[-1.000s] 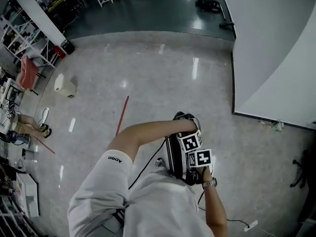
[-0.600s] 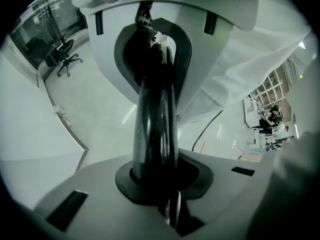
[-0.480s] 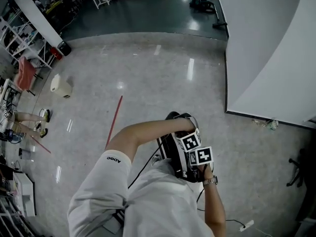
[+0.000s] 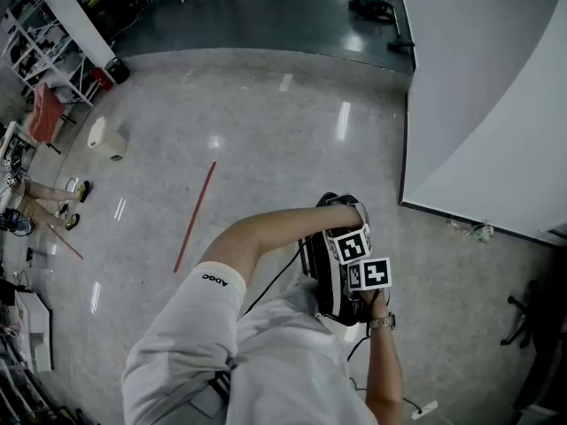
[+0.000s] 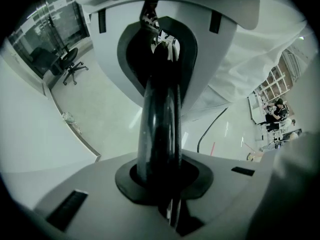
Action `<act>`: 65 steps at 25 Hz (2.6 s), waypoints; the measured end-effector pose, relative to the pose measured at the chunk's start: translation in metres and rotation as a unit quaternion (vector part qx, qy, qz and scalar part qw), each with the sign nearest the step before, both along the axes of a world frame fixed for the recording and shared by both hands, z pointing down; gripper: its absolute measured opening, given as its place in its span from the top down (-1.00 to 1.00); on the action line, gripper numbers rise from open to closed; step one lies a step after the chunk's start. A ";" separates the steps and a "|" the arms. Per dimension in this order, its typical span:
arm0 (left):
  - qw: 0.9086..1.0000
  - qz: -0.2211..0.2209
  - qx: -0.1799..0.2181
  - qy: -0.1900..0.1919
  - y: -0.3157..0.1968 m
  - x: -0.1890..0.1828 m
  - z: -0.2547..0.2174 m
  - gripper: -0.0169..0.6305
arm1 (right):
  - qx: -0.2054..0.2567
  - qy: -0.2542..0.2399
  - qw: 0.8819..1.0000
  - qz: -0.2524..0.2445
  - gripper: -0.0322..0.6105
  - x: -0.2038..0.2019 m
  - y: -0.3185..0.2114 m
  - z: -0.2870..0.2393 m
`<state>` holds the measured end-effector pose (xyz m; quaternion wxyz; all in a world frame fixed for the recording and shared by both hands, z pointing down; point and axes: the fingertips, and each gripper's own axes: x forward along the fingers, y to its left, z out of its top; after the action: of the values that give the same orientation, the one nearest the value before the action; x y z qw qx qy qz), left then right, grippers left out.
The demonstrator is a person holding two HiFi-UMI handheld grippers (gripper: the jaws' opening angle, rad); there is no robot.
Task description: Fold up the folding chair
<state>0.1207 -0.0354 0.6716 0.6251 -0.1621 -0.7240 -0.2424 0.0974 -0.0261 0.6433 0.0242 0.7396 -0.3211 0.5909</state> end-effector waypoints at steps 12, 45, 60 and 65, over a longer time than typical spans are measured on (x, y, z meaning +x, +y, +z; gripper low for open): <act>0.989 -0.140 -0.032 -0.023 0.052 0.079 -0.003 0.79 | -0.018 0.008 0.992 -0.125 0.70 0.092 0.064 -0.002; 0.972 -0.222 0.033 -0.070 0.169 0.232 0.033 0.79 | 0.032 -0.082 0.969 -0.232 0.64 0.221 0.222 0.034; 0.941 -0.337 0.016 -0.014 0.253 0.254 0.001 0.79 | 0.019 -0.020 0.937 -0.347 0.66 0.254 0.311 0.010; 0.935 -0.355 0.006 -0.010 0.264 0.262 0.003 0.79 | 0.013 0.005 0.938 -0.347 0.66 0.267 0.325 0.001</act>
<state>0.3832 0.2290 0.6743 0.4924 -0.4021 -0.6240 -0.4544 0.3642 0.2991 0.6445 0.2197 0.5856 -0.5651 0.5380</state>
